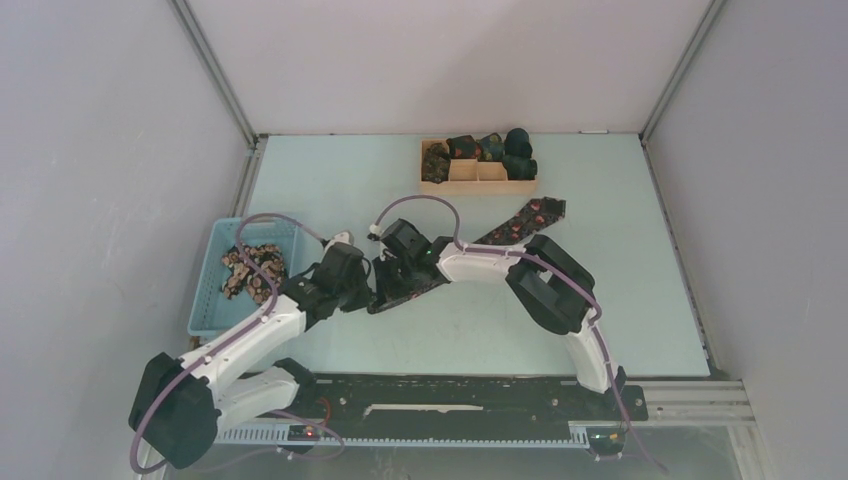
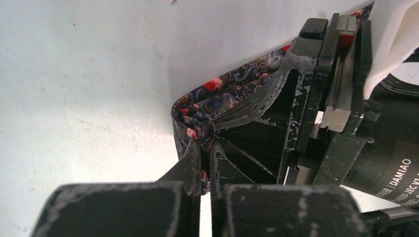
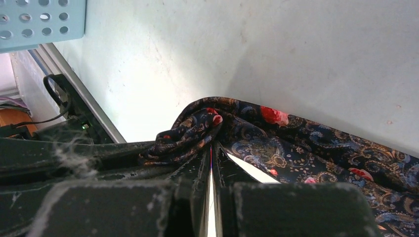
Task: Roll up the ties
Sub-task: Roll the tie at the center of the board.
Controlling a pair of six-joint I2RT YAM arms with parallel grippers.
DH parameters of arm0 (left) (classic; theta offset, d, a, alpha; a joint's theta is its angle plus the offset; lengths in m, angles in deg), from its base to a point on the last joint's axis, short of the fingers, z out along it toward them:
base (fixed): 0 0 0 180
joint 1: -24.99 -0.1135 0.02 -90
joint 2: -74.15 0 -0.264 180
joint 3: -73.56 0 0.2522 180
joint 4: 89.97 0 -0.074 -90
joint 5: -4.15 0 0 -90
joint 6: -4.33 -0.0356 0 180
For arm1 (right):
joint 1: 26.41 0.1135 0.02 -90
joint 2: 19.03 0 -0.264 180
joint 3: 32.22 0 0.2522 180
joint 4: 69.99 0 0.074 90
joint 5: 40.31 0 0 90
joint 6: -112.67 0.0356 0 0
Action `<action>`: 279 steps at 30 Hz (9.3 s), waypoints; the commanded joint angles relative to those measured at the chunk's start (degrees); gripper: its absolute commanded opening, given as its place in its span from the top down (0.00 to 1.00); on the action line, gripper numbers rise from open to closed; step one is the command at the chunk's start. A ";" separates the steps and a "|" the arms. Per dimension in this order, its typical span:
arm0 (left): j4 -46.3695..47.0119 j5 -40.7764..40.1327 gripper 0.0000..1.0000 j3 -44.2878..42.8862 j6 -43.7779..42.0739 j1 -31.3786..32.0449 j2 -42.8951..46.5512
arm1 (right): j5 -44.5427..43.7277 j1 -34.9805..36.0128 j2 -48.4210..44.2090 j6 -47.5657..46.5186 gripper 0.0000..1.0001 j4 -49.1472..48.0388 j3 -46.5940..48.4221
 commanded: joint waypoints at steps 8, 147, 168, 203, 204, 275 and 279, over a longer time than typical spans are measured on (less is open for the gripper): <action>-1.25 0.17 1.00 -4.24 -2.30 -0.19 -4.17 | 3.96 0.35 2.25 2.15 0.95 -5.60 3.92; 8.44 -2.39 0.32 17.68 3.03 -0.27 23.15 | -3.06 -3.34 1.47 -3.74 0.80 4.13 3.17; 17.80 -5.39 0.39 20.77 7.79 -0.36 17.99 | -1.72 -3.86 3.34 -4.50 0.82 3.71 1.57; 36.84 6.22 0.77 25.33 15.20 -7.22 0.97 | -0.40 -3.91 3.39 -3.69 0.84 1.52 -0.60; 37.15 6.61 0.81 25.04 14.76 -7.22 0.24 | -0.44 -4.06 3.30 -3.82 0.84 1.55 -0.52; -2.88 -2.77 1.00 3.11 1.22 -6.09 9.10 | 5.71 2.58 6.30 2.91 0.86 -3.52 9.53; -3.01 -2.60 1.00 2.17 0.51 -5.83 6.75 | 6.50 2.60 6.53 3.09 0.86 -4.33 8.97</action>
